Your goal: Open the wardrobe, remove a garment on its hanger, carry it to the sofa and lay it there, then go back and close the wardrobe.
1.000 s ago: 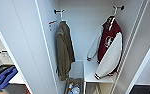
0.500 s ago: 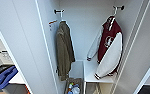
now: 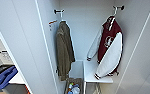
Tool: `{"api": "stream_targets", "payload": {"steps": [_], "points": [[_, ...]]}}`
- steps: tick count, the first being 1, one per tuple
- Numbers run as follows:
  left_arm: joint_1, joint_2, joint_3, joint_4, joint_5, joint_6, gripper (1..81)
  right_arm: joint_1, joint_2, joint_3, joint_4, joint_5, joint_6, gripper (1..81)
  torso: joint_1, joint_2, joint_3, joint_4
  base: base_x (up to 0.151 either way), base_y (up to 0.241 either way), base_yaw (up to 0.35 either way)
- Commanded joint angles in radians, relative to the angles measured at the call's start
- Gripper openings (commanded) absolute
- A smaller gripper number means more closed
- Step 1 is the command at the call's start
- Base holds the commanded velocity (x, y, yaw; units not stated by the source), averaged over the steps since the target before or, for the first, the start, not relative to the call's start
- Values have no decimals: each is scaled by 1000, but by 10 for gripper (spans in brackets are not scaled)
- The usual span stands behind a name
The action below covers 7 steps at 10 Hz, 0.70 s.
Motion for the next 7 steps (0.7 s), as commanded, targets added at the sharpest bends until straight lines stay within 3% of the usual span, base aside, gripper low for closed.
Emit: {"api": "stream_targets", "payload": {"steps": [1, 4, 5, 7], "points": [[-39, 2, 1, 12, 30, 3, 811, 30, -19, 99, 199, -23, 31, 811, 0, 0, 0, 0, 0, 0, 0], [-38, 2, 6, 3, 27, 3, 811, -15, -77, 261, 502, -89, 34, 811, 0, 0, 0, 0, 0, 0, 0], [-38, 2, 7, 0, 27, 1, 811, -35, -105, 310, 582, -92, 34, 811, 0, 0, 0, 0, 0, 0, 0], [-38, 13, 7, -3, 29, -5, 811, -77, -125, 349, 678, -92, 34, 811, 0, 0, 0, 0, 0, 0, 0]]}}
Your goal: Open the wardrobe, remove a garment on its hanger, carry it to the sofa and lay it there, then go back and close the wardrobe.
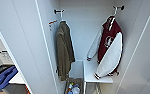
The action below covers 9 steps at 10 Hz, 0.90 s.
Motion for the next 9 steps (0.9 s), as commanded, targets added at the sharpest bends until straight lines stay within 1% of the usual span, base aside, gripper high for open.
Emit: {"api": "stream_targets", "payload": {"steps": [1, 2, 3, 6, 9], "points": [[-34, 22, 6, -3, 38, -9, 811, -11, -39, 39, 164, -38, 5, 811, 0, 0, 0, 0, 0, 0, 0], [-33, 25, 8, -7, 45, -13, 811, -43, -36, 42, 178, -38, 5, 811, 0, 0, 0, 0, 0, 0, 0], [-33, 26, 8, -27, 48, -19, 811, -80, -20, 40, 177, -23, 5, 811, 0, 0, 0, 0, 0, 0, 0], [-31, 29, 8, -87, 51, -19, 811, -172, 24, 17, 172, -20, -1, 811, 0, 0, 0, 0, 0, 0, 0], [-22, 26, 8, -86, 120, -15, 811, -232, 33, 7, 167, -20, -3, 811, 0, 0, 0, 0, 0, 0, 0]]}}
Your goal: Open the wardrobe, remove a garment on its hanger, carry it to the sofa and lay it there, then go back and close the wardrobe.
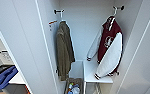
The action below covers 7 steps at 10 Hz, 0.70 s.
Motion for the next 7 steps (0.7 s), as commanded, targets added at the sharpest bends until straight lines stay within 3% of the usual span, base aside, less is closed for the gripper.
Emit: {"api": "stream_targets", "payload": {"steps": [1, 7], "points": [[-12, -1, 6, -1, 65, 13, 811, 6, 6, -3, 13, -54, -1, 811, 0, 0, 0, 0, 0, 0, 0], [76, -62, 38, 40, 31, 18, 811, -46, -5, 46, 3, -138, -8, 811, 0, 0, 0, 0, 0, 0, 0]]}}
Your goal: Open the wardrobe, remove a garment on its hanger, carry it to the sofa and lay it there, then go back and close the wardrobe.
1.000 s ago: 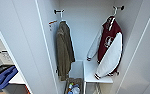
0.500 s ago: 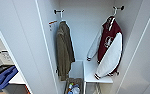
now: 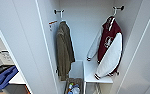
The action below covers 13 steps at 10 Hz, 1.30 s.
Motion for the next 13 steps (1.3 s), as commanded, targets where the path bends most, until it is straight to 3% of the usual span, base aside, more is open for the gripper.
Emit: {"api": "stream_targets", "payload": {"steps": [1, 4, 13], "points": [[4, -48, 78, 31, 2, 5, 811, 23, -47, 91, 1, -83, -6, 811, 0, 0, 0, 0, 0, 0, 0], [12, -140, 210, 31, -1, 5, 811, 3, -136, 218, 18, -67, -6, 811, 0, 0, 0, 0, 0, 0, 0], [15, -144, 216, 31, -1, 5, 811, 6, -110, 208, 4, -69, -6, 811, 0, 0, 0, 0, 0, 0, 0]]}}
